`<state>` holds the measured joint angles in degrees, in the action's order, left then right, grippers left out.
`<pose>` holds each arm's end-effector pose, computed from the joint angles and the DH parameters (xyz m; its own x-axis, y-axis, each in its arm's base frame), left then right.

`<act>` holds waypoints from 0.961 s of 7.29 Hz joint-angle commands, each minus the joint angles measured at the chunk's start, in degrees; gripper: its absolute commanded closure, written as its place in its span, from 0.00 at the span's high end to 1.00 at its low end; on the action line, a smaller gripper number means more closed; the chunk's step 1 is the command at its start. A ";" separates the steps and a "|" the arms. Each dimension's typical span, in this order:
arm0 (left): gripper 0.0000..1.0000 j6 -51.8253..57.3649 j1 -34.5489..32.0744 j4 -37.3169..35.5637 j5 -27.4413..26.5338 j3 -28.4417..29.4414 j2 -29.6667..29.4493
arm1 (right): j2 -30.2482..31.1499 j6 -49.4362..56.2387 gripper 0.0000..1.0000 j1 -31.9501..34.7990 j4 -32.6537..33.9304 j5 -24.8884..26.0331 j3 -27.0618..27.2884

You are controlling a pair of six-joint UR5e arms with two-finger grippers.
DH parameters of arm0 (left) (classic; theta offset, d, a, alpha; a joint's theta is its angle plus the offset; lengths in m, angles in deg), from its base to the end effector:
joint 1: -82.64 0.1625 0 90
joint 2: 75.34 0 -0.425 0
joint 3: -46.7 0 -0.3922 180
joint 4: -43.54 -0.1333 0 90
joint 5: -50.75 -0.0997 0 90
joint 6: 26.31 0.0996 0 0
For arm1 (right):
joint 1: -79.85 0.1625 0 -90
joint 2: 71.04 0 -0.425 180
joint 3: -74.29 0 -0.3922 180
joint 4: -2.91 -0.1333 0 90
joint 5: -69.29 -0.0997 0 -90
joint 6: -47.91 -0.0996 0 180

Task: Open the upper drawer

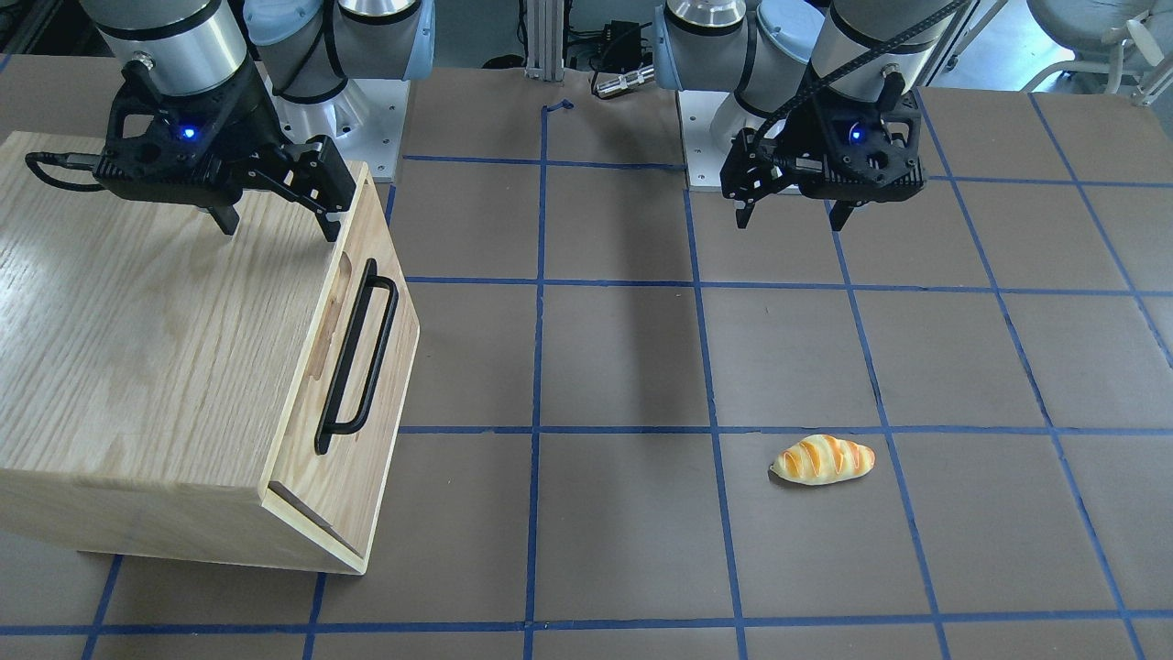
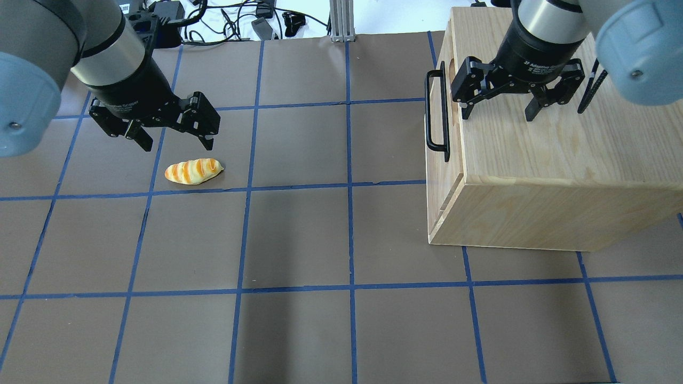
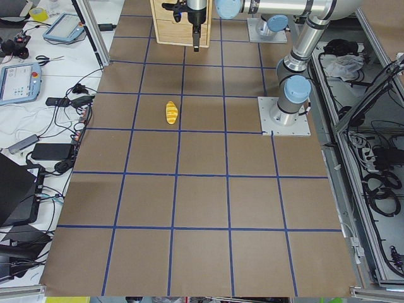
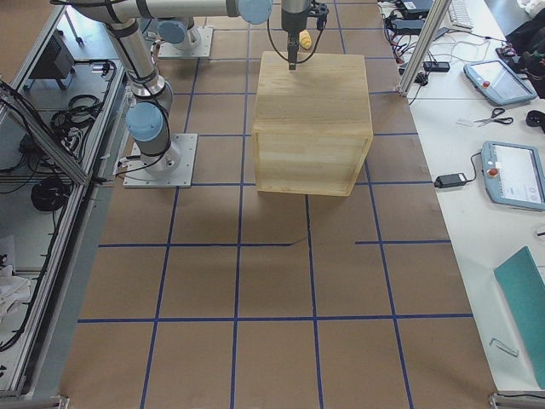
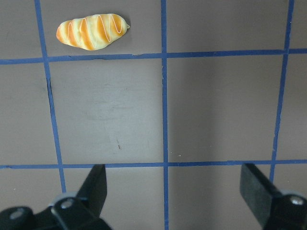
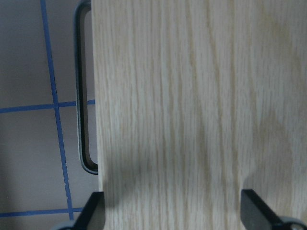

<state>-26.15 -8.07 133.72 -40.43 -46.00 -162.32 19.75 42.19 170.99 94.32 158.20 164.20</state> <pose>-0.1371 -0.4681 0.4898 -0.9997 0.0151 -0.0206 0.0152 0.9999 -0.0024 0.1449 -0.4871 0.4980 -0.9966 0.0790 -0.0229 0.0798 0.9961 -0.0379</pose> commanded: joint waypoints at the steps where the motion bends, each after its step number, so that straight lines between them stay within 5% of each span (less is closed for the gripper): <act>1: 1.00 0.02 0.10 0.00 -0.14 -0.11 0.05 | 0.00 0.00 1.00 0.00 0.00 -0.05 0.00; 7: 1.00 0.10 0.27 -0.09 -0.75 -0.03 -0.65 | 0.00 0.00 1.00 0.00 0.00 0.03 0.00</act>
<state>-26.19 -8.04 133.68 -40.87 -45.97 -162.89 19.75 42.20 170.99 94.31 158.19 164.20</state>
